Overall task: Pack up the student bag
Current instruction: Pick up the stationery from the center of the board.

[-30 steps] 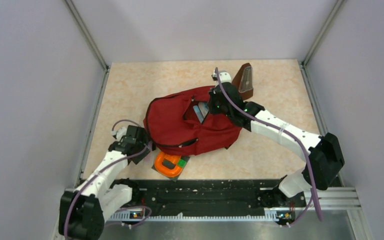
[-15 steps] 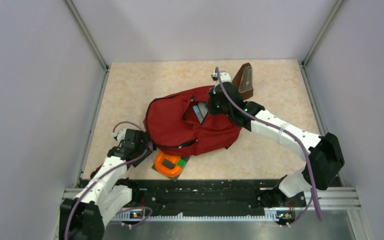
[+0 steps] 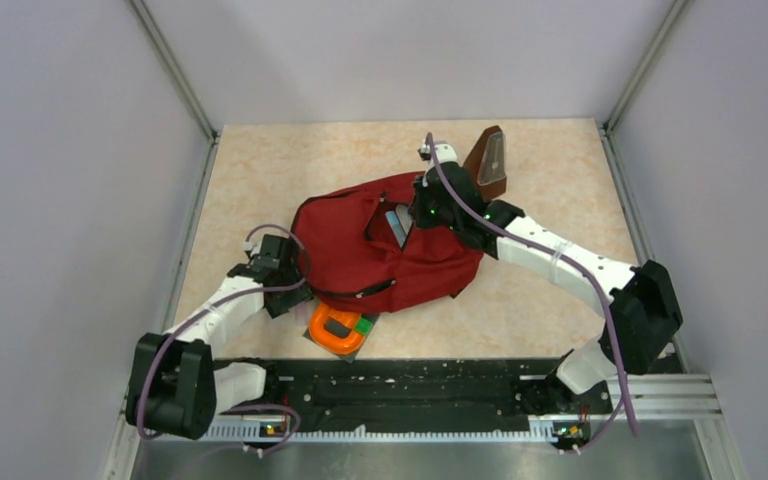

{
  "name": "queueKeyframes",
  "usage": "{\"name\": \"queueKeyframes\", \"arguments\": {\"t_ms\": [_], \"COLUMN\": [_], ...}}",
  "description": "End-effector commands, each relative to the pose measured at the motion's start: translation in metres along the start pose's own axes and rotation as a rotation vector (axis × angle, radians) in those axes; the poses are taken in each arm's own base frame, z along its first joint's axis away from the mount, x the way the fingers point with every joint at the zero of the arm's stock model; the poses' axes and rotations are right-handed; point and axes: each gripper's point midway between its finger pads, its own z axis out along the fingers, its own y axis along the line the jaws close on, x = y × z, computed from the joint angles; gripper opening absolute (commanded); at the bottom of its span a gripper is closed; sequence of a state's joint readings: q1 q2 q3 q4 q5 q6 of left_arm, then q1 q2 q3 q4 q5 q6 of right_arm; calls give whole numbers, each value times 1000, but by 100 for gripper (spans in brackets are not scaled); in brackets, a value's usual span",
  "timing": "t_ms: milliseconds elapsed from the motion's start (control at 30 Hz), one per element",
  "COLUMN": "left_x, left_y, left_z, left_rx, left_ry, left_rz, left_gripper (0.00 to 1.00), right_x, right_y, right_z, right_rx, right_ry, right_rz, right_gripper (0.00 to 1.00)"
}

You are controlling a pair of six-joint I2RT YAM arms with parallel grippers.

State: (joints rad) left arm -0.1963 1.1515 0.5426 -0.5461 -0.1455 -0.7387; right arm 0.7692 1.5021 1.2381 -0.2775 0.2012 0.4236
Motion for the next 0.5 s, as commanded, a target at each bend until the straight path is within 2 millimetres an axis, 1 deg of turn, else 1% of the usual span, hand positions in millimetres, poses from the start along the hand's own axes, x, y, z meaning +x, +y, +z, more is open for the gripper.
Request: {"name": "queueKeyframes", "arguments": {"t_ms": [0,67,167,267,367,467], "left_x": [0,10,16,17,28,38], "left_y": [-8,-1,8,16,25,28], "left_z": [3,7,6,1,-9,-15], "left_rx": [-9,-48,-78,-96,-105,-67], "left_ry": [65,114,117,95,99,80], "left_rz": [26,23,3,-27,-103,-189], "left_gripper": [57,50,43,41,40,37], "right_x": [-37,-39,-39,-40,-42,-42], "right_y": [14,16,17,14,6,2], "right_z": [0,2,5,6,4,1], "right_rx": [-38,-44,-46,-29,11,24], "right_ry": [-77,-78,-73,-81,-94,-98], "right_rz": [25,20,12,-1,-15,-19], "right_gripper": [0,0,0,0,0,0]}}
